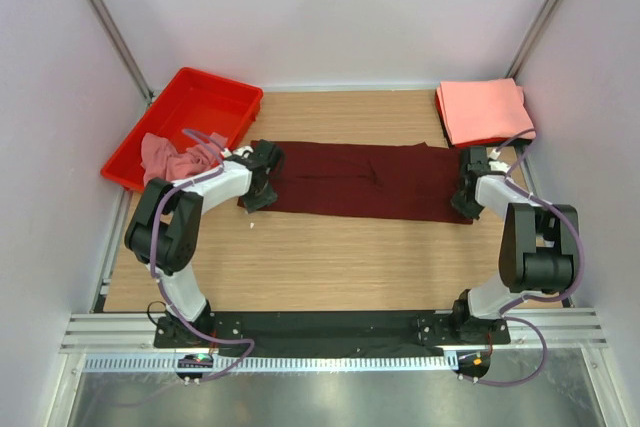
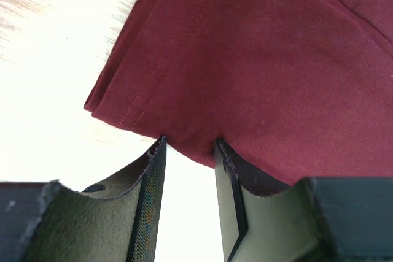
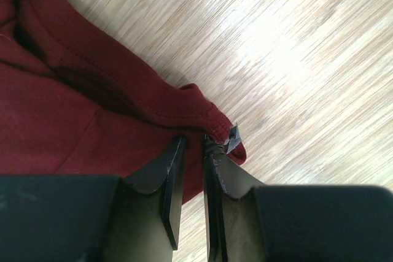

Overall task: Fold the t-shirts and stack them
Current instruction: Fold the tshirt

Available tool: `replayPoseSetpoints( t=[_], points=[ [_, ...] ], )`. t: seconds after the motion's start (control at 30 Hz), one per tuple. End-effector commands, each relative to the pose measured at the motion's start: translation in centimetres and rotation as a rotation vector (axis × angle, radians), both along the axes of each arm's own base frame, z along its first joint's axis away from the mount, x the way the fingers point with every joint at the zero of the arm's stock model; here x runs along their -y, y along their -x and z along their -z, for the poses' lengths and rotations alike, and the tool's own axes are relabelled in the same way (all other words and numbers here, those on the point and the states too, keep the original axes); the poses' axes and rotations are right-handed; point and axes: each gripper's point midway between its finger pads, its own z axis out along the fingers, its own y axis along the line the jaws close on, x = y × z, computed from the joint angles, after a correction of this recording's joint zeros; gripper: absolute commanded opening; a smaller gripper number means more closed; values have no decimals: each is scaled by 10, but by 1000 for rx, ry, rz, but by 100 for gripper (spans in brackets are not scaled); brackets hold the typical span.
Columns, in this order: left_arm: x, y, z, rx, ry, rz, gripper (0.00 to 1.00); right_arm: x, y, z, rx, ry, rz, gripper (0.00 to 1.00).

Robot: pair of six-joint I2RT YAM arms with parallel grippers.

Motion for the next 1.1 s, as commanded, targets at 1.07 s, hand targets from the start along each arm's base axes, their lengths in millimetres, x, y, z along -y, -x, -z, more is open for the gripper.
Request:
replayPoseSetpoints(
  t=[1.07],
  points=[
    [-7,32,-6,-110,-111,85,25,24,-25,-87,137,-53,40,33]
  ],
)
